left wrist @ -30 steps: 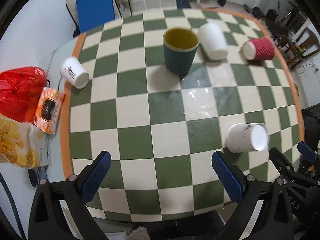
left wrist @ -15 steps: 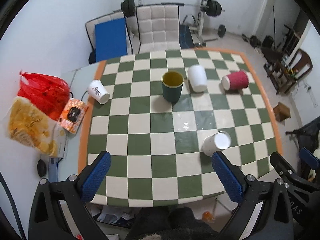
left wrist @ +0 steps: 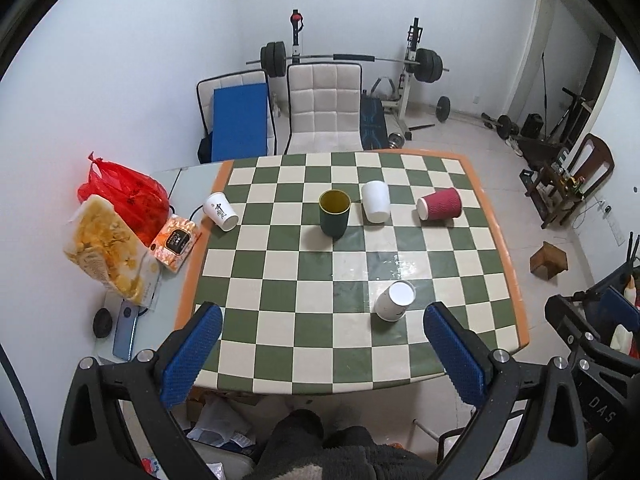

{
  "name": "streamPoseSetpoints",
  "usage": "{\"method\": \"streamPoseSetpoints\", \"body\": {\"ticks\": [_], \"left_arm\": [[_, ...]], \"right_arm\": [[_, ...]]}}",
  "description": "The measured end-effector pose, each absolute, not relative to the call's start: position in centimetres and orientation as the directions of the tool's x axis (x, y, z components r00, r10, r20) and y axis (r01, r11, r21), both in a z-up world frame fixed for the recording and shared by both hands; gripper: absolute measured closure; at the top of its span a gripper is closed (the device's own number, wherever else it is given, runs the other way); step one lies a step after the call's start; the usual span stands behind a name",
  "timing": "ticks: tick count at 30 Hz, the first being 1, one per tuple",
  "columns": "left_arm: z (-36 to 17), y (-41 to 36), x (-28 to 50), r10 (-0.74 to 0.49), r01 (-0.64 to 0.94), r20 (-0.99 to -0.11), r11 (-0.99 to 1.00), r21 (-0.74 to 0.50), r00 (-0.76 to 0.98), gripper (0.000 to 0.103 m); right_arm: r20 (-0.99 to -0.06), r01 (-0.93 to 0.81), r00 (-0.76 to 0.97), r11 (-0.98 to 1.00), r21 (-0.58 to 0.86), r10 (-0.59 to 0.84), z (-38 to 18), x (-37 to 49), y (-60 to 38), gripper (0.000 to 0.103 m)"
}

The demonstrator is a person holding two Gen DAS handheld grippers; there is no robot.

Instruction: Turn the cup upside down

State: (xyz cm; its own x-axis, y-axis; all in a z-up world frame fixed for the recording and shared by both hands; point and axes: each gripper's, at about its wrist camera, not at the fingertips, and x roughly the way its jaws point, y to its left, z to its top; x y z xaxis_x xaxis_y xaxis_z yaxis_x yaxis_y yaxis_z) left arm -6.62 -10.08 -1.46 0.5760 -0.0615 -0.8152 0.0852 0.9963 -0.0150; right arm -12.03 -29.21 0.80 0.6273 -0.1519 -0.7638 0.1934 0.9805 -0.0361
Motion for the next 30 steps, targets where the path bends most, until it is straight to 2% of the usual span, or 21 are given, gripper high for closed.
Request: {"method": "streamPoseSetpoints", "body": {"ticks": [12, 30], "left_arm": [[1.0, -10.7, -10.0, -0.051, 0.075, -0.788, 0.997, -0.006, 0.613, 0.0], [1.6, -10.6, -11.1, -0.032, 0.042, -0.786, 0.999, -0.007, 0.618, 0.0]], "right_arm": [[-0.72, 0.186, 0.675, 0.981, -0.044, -0.161, 5.1, -16.0, -29.8, 0.003], [-0.723, 0.177, 0.674, 0.984, -0.035, -0.147, 5.7, -16.3, -30.0, 0.003]]}}
